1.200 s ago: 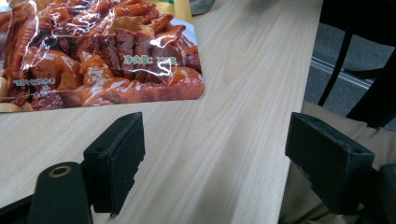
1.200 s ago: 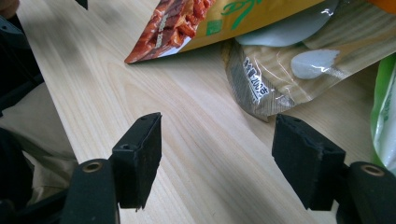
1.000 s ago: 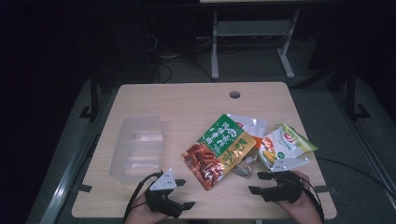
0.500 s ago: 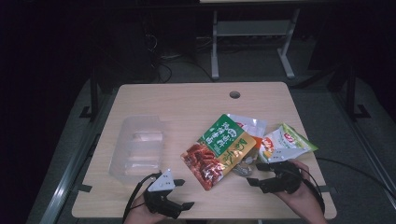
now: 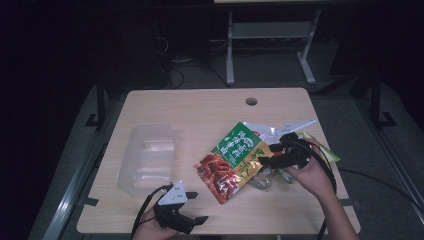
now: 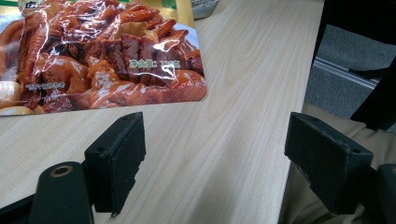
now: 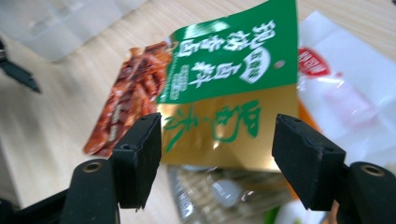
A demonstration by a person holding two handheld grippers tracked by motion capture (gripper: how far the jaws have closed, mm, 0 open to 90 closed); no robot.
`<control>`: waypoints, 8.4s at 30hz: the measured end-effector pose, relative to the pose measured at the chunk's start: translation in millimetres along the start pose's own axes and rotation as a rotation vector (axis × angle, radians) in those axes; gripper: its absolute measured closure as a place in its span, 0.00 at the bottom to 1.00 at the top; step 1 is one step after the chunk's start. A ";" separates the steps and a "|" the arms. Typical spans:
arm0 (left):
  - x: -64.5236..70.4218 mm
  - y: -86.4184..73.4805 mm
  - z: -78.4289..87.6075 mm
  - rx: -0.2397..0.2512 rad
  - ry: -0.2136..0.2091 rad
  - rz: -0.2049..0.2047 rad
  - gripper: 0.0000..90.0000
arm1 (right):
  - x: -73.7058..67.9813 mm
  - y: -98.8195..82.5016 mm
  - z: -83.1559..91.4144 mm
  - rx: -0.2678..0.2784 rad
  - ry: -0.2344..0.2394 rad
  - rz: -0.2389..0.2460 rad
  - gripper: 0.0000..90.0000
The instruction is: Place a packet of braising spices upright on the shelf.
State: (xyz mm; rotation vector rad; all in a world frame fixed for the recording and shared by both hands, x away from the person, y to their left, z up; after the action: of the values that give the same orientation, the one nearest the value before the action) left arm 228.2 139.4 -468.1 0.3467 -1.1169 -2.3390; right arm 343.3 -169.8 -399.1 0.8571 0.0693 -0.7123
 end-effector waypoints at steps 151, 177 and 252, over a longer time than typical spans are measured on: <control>-59.8 70.8 -52.7 0.015 0.157 0.063 0.98 | -0.7 15.5 -18.2 -0.034 0.180 0.039 0.60; -54.9 61.5 -52.0 0.012 0.190 0.086 0.99 | -10.0 -22.0 -57.9 0.028 0.229 -0.071 0.73; -20.9 37.7 3.9 0.094 0.059 0.084 0.28 | -53.0 44.1 -10.4 0.105 0.156 0.121 1.00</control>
State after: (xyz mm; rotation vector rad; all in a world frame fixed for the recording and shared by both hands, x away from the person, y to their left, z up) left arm 256.9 133.8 -436.2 0.3927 -1.1927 -2.1948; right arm 331.3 -114.0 -359.1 1.0081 0.1197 -0.5385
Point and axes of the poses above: each handheld gripper's, and its own axes: z roughly backward along the jaws, y roughly out of its top, x roughly to its right, the point moved 4 cm from there along -z, roughly forward along the jaws, and after that the axes turned 12 degrees about y, right-handed, at the moved point
